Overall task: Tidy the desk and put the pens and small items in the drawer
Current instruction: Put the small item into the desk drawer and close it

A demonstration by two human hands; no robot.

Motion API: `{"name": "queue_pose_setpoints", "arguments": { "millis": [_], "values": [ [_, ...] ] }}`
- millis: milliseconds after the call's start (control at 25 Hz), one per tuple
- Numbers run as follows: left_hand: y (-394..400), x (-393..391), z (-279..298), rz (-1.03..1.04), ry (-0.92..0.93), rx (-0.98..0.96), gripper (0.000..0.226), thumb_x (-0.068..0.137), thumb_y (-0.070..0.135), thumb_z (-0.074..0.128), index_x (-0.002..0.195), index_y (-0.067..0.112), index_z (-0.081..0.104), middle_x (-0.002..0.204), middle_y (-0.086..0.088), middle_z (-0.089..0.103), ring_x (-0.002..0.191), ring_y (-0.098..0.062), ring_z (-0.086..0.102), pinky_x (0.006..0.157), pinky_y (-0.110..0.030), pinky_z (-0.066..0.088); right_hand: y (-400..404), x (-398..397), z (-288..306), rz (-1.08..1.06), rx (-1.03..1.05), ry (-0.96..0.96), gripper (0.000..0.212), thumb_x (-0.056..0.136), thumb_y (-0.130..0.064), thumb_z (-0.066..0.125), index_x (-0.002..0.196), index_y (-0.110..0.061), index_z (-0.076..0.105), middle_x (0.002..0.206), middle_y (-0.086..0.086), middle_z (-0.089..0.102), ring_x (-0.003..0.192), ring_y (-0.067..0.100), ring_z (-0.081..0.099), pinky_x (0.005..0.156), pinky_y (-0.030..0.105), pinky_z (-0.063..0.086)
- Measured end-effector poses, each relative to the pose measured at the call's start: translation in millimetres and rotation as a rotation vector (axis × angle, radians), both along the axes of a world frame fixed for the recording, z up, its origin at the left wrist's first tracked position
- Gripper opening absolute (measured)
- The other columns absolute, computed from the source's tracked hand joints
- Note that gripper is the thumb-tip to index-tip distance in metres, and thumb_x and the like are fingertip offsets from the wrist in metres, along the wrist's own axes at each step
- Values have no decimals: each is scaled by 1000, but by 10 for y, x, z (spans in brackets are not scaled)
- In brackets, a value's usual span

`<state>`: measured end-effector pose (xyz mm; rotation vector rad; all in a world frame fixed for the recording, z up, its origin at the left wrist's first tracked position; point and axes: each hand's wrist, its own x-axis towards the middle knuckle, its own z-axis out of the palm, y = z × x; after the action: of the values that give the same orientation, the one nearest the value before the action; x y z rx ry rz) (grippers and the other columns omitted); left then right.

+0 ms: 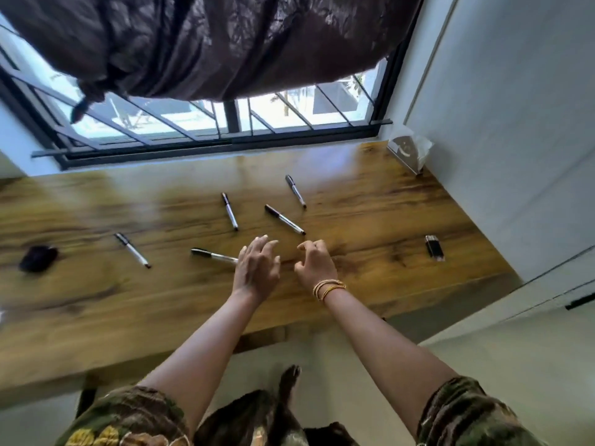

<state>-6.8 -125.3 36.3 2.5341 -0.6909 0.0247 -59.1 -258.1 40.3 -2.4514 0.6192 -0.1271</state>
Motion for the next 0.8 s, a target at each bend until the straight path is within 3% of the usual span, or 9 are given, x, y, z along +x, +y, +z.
{"name": "queue_pose_setpoints", "arguments": {
  "millis": [240,800],
  "values": [
    [919,-154,12,156,-25,-25,36,89,20,56,124,11,61,133,-12,56,127,-29,49,108,-44,35,641,-26,133,100,-38,33,42,82,-10,57,123,-12,56,125,13,51,111,29,57,92,33,50],
    [2682,364,-22,350,55,-12,39,91,20,52,127,7,57,135,-15,53,120,-33,54,103,-47,42,2141,687,166,216,-139,-90,36,82,-6,55,117,-11,63,115,12,58,106,26,58,91,31,50]
  ]
}}
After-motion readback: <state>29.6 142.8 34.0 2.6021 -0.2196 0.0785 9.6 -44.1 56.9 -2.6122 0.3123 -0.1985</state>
